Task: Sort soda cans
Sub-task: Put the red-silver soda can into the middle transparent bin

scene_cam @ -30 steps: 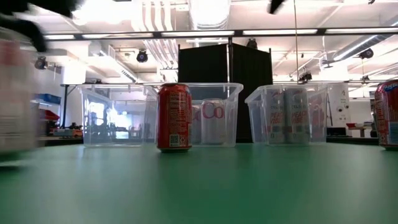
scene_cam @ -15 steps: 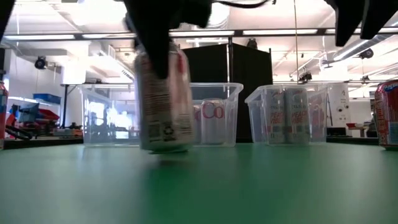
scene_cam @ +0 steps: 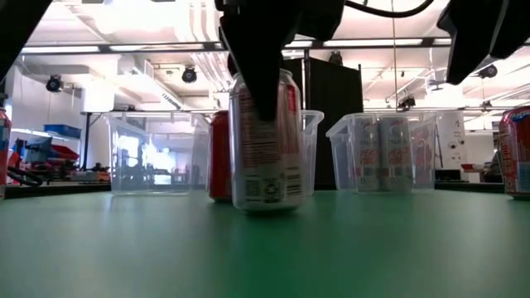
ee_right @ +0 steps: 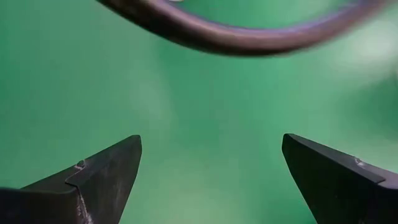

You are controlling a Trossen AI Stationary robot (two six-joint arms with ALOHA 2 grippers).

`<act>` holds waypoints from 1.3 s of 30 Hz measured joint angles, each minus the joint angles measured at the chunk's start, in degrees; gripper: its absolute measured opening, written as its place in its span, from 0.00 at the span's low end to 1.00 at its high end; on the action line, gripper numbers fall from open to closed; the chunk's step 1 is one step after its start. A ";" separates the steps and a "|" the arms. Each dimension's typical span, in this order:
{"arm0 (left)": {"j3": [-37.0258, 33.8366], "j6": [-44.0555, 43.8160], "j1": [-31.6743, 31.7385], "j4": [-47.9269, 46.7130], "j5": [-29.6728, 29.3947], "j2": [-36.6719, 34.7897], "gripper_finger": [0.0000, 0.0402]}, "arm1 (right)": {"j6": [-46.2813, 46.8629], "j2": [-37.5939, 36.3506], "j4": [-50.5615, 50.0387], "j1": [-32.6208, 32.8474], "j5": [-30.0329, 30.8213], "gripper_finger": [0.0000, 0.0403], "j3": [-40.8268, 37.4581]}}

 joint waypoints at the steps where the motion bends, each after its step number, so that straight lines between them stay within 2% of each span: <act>1: 0.18 0.00 0.00 0.27 0.00 0.00 0.71 | -0.16 0.22 0.93 -0.02 0.02 0.95 -0.64; 4: 0.35 0.60 -0.02 0.35 -0.17 -0.18 0.74 | -1.31 1.28 4.17 -0.02 0.04 0.95 -1.42; 12: 0.13 4.52 -0.83 1.06 -0.47 -1.40 0.92 | -6.13 4.62 9.88 -0.47 1.61 0.95 -0.54; 17: -0.25 4.68 -1.13 -0.87 -0.03 -2.15 0.95 | -9.04 5.31 11.74 -1.41 1.62 0.95 0.02; 23: -3.01 3.65 -2.89 -1.15 -6.87 -9.37 0.96 | -13.53 5.72 17.44 -3.28 2.24 0.95 0.02; 27: -11.59 0.18 -3.86 3.36 -9.92 -18.06 0.96 | -18.92 6.84 23.34 -5.00 2.75 0.95 -0.04; 30: -22.38 -2.50 -5.00 13.00 -11.95 -27.43 0.96 | -23.46 7.53 27.05 -6.55 3.10 0.95 0.69; 34: -38.81 -4.64 -6.73 31.08 -14.52 -39.36 0.96 | -28.88 8.53 28.59 -8.88 3.06 0.95 4.03; 39: -59.08 -3.09 -8.54 58.63 -19.57 -50.84 0.96 | -32.60 10.22 29.52 -12.18 2.25 0.95 8.33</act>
